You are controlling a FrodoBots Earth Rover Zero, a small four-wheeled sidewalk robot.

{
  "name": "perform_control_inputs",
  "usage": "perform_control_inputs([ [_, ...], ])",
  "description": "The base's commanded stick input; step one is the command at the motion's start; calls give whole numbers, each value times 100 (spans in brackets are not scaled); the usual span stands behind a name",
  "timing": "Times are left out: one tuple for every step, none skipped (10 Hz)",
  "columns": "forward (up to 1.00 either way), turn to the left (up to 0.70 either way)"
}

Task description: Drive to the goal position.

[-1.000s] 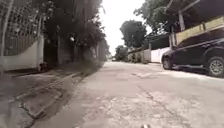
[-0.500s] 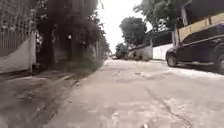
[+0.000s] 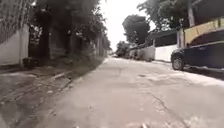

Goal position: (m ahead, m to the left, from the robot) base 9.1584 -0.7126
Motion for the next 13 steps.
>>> perform_control_inputs([
  [100, -7],
  [100, -7],
  [100, -7],
  [100, -7],
  [100, -7],
  [100, -7],
  [100, -7],
  [100, -7],
  [100, -7],
  [100, -7],
  [100, -7],
  [100, -7],
  [100, -7],
])
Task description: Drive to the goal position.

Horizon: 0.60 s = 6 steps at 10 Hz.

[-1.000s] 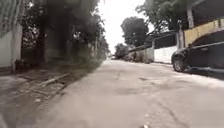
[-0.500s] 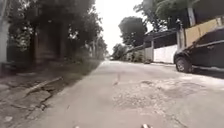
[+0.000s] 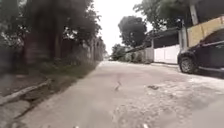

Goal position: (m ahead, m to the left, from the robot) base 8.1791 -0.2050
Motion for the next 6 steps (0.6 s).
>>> perform_control_inputs([
  [100, -7],
  [100, -6],
  [100, -5],
  [100, -5],
  [100, -5],
  [100, -5],
])
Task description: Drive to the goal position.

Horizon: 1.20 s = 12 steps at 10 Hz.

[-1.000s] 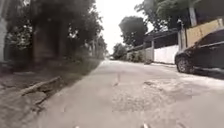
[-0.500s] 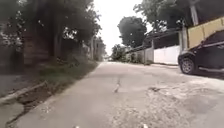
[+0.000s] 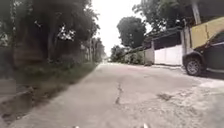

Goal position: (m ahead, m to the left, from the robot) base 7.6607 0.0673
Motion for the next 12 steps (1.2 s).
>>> perform_control_inputs([
  [100, -4],
  [100, -4],
  [100, -4],
  [100, -4],
  [100, -3],
  [100, -3],
  [100, -3],
  [100, -3],
  [100, -3],
  [100, -3],
  [100, -3],
  [100, -3],
])
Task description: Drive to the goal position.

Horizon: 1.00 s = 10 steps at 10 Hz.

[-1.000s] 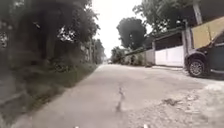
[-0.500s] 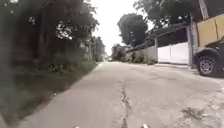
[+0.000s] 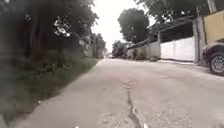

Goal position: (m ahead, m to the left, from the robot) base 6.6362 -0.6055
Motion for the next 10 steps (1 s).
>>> perform_control_inputs([
  [100, -3],
  [100, -3],
  [100, -3],
  [100, -3],
  [100, -3],
  [100, -3],
  [100, -3],
  [100, -3],
  [100, -3],
  [100, -3],
])
